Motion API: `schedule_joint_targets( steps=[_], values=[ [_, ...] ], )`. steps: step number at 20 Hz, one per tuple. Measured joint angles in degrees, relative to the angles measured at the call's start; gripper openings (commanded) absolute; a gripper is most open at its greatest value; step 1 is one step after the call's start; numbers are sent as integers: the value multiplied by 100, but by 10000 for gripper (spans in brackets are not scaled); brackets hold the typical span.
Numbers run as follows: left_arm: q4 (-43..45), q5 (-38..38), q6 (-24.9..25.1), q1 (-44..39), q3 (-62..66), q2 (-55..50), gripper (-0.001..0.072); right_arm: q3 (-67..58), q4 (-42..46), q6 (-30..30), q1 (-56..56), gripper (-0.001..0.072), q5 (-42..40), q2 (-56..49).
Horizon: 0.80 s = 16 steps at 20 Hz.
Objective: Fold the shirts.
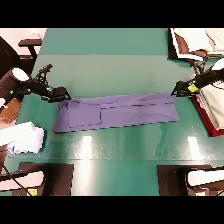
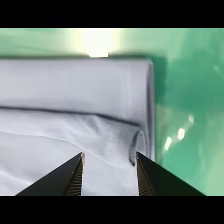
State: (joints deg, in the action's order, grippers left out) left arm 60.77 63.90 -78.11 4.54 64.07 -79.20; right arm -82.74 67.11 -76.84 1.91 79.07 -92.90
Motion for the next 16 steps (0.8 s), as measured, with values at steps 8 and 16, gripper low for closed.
schedule_joint_targets(
  steps=[8,16],
  values=[
    [-1034,155,31,-33,254,-48,30,221,-640,525,1099,588,557,-59],
    [-1270,-577,-68,-1377,278,-177,30,1410,-1757,1169,1202,214,354,-490]
  ],
)
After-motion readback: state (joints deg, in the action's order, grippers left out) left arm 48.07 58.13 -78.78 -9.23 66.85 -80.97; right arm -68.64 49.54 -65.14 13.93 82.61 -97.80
